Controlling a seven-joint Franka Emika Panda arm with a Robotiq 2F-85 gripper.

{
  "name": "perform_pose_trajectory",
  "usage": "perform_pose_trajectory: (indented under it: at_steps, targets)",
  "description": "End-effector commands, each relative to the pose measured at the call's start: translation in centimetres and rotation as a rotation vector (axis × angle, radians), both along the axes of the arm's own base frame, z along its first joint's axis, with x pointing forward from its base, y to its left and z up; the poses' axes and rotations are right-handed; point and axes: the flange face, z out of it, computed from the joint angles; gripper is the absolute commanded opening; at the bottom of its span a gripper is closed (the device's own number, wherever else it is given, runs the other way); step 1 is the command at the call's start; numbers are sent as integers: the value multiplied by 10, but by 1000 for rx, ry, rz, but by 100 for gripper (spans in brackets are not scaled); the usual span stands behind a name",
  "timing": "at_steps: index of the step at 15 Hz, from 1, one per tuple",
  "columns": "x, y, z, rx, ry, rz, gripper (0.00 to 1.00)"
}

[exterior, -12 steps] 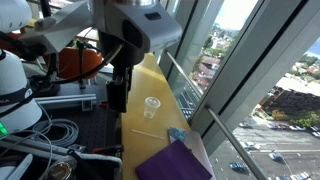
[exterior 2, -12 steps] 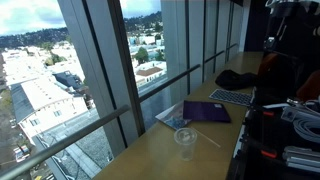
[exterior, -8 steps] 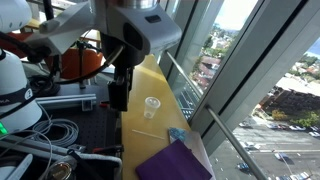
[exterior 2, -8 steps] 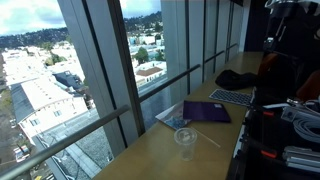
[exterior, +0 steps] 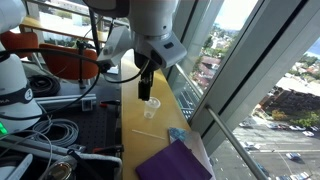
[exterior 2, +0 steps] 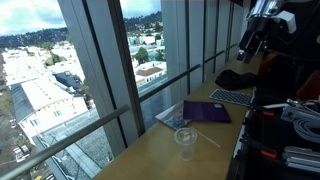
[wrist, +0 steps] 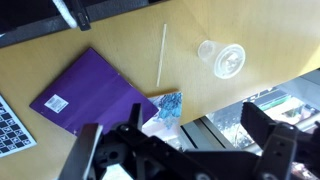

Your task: Put the straw inside the cup

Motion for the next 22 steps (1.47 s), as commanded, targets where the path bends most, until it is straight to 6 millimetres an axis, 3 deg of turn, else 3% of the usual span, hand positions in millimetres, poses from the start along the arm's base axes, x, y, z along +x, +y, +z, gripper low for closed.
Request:
perform_pose_trajectory:
  at_steps: [1,6,13,18,22]
  targets:
    - [51,40,-41,-13,13,-93,100]
    - [102,67,-117,-52,73,-220,100]
    - [156,76,-219,-49,206,-343,100]
    - [151,93,-284,-72,241,-338,100]
    - [142,104,-313,-106,227,-256,100]
